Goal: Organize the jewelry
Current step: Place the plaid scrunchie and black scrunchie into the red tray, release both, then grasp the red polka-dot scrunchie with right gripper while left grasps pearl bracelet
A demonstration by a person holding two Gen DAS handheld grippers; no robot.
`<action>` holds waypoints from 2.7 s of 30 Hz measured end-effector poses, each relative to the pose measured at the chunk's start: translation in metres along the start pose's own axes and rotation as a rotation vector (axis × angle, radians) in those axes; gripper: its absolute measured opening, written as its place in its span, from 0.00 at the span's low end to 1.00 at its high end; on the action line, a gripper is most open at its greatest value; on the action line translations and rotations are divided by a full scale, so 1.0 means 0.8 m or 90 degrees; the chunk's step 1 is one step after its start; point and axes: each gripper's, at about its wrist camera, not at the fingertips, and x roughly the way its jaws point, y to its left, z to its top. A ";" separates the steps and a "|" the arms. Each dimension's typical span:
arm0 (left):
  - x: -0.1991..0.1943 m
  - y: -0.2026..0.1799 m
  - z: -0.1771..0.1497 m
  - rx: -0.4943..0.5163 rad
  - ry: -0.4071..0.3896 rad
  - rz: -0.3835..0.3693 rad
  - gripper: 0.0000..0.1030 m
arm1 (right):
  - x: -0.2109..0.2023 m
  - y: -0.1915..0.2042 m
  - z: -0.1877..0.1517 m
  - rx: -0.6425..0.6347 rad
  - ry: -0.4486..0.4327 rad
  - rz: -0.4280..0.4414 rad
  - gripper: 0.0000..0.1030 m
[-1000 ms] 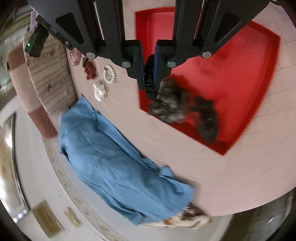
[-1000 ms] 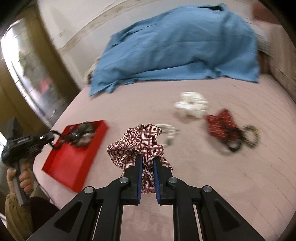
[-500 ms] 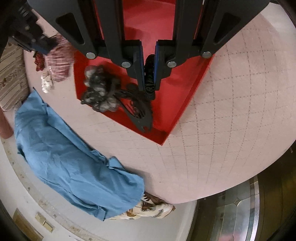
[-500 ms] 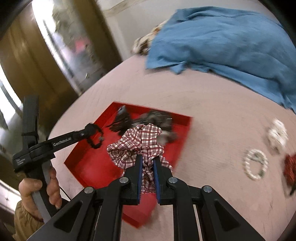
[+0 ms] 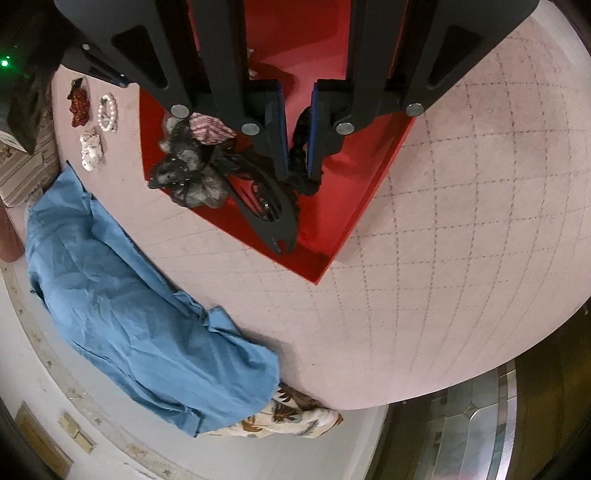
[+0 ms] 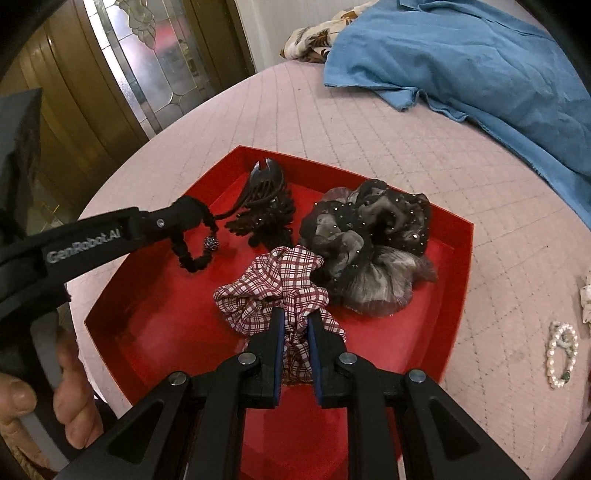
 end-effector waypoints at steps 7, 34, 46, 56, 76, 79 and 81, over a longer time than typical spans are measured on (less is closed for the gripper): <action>-0.023 0.007 0.001 -0.032 -0.060 0.009 0.59 | -0.020 0.009 -0.001 -0.014 -0.027 0.005 0.40; -0.032 -0.023 -0.024 0.042 -0.082 0.085 0.67 | -0.166 -0.151 -0.114 0.140 -0.112 -0.053 0.52; -0.060 -0.089 -0.062 0.152 -0.124 0.086 0.67 | -0.250 -0.315 -0.230 0.307 -0.137 -0.173 0.52; -0.081 -0.236 -0.107 0.291 -0.055 -0.029 0.67 | -0.285 -0.430 -0.254 0.403 -0.180 -0.218 0.52; 0.134 -0.368 -0.163 0.277 0.173 -0.072 0.50 | -0.193 -0.484 -0.175 0.289 -0.154 -0.153 0.52; 0.147 -0.375 -0.164 0.283 0.176 -0.062 0.50 | -0.181 -0.490 -0.170 0.285 -0.141 -0.142 0.52; 0.151 -0.378 -0.163 0.285 0.168 -0.057 0.50 | -0.176 -0.491 -0.167 0.282 -0.137 -0.139 0.52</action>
